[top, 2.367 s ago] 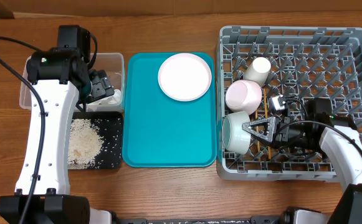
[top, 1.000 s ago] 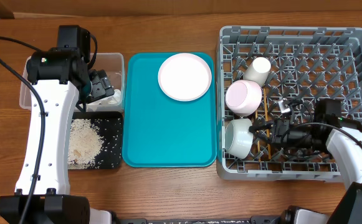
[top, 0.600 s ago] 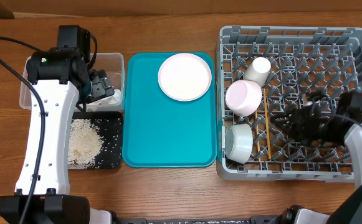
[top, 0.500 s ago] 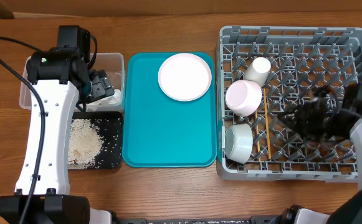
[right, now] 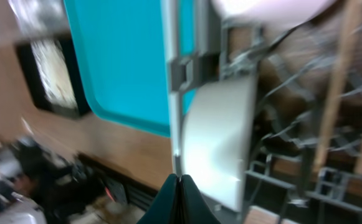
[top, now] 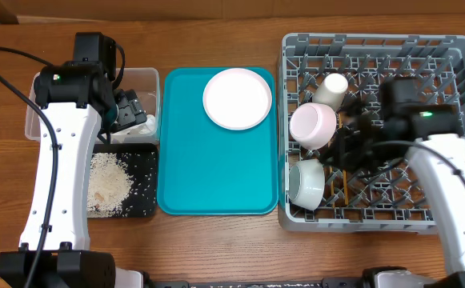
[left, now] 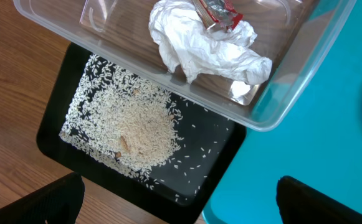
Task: Sort waste into correct bins and load items into the dishwasher
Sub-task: 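Lower the white bowl into the rack front and release it, then move the right gripper back to the white plate on the tray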
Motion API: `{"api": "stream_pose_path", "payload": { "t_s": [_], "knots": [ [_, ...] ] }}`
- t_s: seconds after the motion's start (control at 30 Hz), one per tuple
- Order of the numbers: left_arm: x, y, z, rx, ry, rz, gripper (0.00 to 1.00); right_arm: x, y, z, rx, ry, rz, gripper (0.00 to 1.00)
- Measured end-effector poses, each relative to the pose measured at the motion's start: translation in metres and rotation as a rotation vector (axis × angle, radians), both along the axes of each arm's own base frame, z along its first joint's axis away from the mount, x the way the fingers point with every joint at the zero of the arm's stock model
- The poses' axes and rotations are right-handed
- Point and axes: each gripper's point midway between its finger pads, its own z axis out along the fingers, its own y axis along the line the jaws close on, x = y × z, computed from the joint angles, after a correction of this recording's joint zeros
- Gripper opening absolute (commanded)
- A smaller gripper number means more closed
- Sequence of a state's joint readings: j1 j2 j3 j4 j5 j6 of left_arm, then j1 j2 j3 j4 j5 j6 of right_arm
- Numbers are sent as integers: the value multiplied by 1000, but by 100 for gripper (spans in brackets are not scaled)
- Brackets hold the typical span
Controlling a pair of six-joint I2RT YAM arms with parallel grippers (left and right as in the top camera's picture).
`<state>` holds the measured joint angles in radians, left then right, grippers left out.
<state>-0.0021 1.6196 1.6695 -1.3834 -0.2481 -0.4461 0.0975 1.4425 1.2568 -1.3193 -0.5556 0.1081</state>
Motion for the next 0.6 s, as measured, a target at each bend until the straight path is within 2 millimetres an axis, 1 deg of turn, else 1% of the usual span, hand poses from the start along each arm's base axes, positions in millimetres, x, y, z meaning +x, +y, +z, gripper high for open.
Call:
{"api": "stream_pose_path", "payload": {
  "t_s": [0.13, 0.3, 0.47, 0.6],
  "knots": [
    [0, 0, 0, 0, 0, 0, 100, -11, 24, -8, -98, 7, 55, 4],
    [0, 0, 0, 0, 0, 0, 100, -24, 42, -15, -191, 21, 76, 4],
    [0, 0, 0, 0, 0, 0, 100, -33, 51, -20, -280, 10, 70, 4],
    [0, 0, 0, 0, 0, 0, 100, -34, 51, -23, -346, -2, 36, 4]
  ]
}}
